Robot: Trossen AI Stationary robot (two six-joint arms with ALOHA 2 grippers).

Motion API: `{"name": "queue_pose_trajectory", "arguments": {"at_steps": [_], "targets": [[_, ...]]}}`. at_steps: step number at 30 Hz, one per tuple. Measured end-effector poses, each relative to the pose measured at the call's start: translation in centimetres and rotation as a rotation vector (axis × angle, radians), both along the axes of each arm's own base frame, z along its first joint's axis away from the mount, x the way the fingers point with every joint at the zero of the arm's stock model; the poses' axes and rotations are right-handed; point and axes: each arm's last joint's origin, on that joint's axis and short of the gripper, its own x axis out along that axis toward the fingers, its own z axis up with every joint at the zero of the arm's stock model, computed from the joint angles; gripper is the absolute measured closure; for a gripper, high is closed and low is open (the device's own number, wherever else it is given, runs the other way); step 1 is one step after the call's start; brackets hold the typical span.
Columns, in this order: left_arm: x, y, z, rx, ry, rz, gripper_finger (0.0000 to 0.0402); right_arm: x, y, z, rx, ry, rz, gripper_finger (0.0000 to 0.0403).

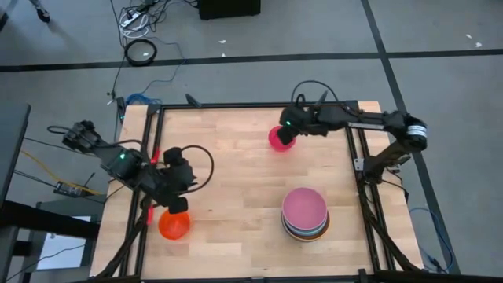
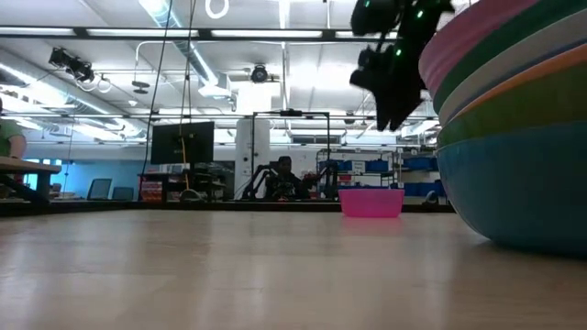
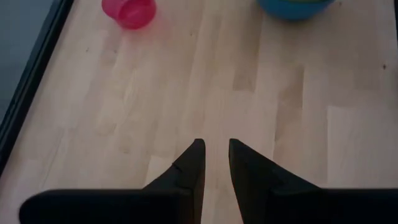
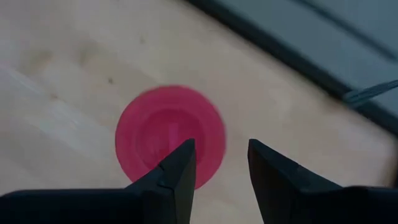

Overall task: Nest bowls inside each other
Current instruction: Stack the light pink bowl on top of the pink bowl

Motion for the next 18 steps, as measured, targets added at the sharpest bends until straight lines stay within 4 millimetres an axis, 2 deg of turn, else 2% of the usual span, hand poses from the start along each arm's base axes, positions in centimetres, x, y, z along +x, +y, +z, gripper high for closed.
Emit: {"name": "queue_pose_trajectory", "arguments": {"at_steps": [7,18], "targets": [[0.3,-0.2,-2.5,0.037,0.051,-0.007,0.0321,1.7,-2.6,-4.1,0.152,0.089,-0.001,0.027],[0.5,-0.3,-4.7,0.043,0.078,0.012,0.0321,2.7,-4.4,-9.2,0.267,0.232,-0.052,0.0268]]}}
